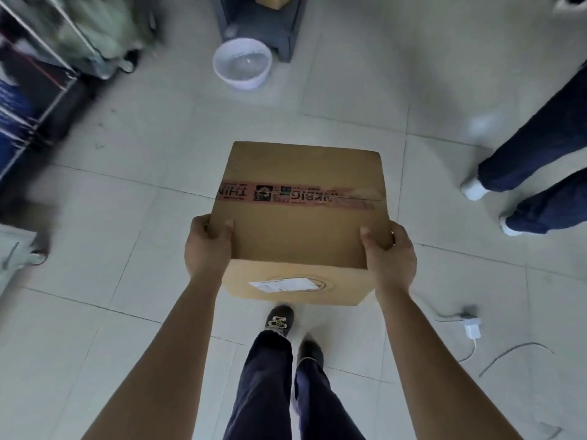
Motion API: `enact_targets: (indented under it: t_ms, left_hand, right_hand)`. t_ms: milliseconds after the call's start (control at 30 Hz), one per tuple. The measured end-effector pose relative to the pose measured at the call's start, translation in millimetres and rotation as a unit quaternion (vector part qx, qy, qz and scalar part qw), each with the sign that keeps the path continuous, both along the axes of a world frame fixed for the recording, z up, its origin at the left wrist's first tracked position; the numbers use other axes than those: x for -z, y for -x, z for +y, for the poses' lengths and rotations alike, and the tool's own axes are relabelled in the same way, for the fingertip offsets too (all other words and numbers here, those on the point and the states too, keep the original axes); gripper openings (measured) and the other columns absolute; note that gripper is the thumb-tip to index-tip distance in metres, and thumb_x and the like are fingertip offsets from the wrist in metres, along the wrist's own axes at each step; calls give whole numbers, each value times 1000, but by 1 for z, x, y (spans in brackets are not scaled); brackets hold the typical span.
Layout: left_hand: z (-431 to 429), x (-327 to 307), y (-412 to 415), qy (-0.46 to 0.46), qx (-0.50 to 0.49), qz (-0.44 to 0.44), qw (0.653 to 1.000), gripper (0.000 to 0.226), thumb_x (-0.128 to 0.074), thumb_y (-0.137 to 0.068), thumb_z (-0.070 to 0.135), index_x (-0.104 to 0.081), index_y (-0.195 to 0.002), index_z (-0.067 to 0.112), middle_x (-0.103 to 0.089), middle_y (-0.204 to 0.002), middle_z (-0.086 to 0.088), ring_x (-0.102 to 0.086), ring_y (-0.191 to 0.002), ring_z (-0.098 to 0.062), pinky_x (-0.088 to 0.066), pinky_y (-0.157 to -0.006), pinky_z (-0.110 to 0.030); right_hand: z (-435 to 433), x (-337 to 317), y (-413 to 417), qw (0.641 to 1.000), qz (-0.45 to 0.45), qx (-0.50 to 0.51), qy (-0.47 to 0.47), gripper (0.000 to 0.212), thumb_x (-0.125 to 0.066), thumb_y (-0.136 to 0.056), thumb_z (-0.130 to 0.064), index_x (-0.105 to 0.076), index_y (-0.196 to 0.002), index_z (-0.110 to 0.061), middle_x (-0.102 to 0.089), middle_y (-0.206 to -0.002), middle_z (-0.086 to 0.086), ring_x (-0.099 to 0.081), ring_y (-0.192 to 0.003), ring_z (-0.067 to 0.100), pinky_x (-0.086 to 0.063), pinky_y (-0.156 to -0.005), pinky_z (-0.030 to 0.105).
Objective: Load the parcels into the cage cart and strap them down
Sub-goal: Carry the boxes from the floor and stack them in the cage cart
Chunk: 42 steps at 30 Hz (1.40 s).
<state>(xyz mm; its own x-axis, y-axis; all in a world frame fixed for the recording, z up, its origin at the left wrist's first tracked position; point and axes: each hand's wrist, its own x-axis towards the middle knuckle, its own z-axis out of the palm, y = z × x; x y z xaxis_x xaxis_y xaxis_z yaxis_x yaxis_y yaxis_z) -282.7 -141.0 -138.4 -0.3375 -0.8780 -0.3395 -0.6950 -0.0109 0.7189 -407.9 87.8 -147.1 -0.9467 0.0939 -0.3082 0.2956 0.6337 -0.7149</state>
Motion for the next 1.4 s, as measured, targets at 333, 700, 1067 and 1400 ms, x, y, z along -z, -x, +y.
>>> enact_targets:
  t_ms: [333,700,1067,1400]
  left_hand:
    - [-58,-123,-120,59,-210,120,968,35,-57,-90,30,-60,-123,17,-64,-108,6,-60,-97,-18,-50,-82,-36]
    - [-157,-221,-315,157,-396,159,891,48,-59,-89,38,-54,-132,19,-61,-118,3,-58,-106,-20,-49,-85,-37]
    - [-242,-268,-515,235,-492,135,827,49,-58,-88,40,-54,-133,19,-63,-121,0,-60,-108,-23,-51,-89,-44]
    - [-314,-286,-630,264,-575,121,765,47,-60,-91,35,-53,-132,13,-59,-118,-1,-55,-109,-21,-45,-87,-33]
  right_hand:
    - [-127,-137,-41,964,141,-220,46,41,-59,-87,-47,-59,-120,-22,-65,-108,-1,-60,-102,23,-46,-80,33]
    - [-322,-233,-189,881,187,-415,130,44,-57,-89,-49,-57,-124,-23,-65,-113,-3,-60,-103,22,-49,-87,37]
    - [-475,-276,-377,811,186,-519,194,47,-58,-89,-48,-57,-127,-20,-63,-119,0,-58,-107,24,-47,-90,38]
    - [-601,-300,-500,736,204,-611,207,51,-55,-90,-53,-56,-128,-19,-64,-119,2,-60,-106,25,-49,-88,39]
